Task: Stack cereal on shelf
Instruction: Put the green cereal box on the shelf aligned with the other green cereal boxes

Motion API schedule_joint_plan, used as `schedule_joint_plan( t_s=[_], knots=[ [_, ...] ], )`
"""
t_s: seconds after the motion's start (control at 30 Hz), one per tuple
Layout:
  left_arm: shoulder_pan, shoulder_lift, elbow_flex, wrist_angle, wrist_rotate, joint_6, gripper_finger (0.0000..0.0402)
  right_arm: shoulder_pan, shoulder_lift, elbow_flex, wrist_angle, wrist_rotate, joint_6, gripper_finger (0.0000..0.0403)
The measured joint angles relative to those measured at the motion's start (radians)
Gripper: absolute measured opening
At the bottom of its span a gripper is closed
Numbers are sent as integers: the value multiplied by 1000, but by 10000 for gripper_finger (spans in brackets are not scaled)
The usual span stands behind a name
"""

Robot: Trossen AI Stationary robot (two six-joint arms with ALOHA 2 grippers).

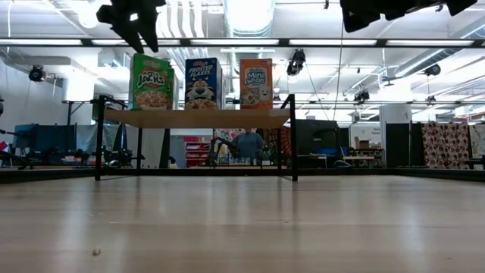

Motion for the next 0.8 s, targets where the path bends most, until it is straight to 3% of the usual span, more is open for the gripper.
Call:
schedule_joint_plan(
  t_s=[0.2, 0.4, 0.8],
  knots=[
    [5, 23, 1, -6, -50, 23, 271, 0, 0, 0, 5, 8, -38, 9],
    [14, 33, 81, -34, -50, 33, 271, 0, 3, 31, 0, 24, -21, 9],
    [103, 44, 103, -104, 75, -131, 254, 0, 3, 32, -4, 26, -46, 9]
  ],
)
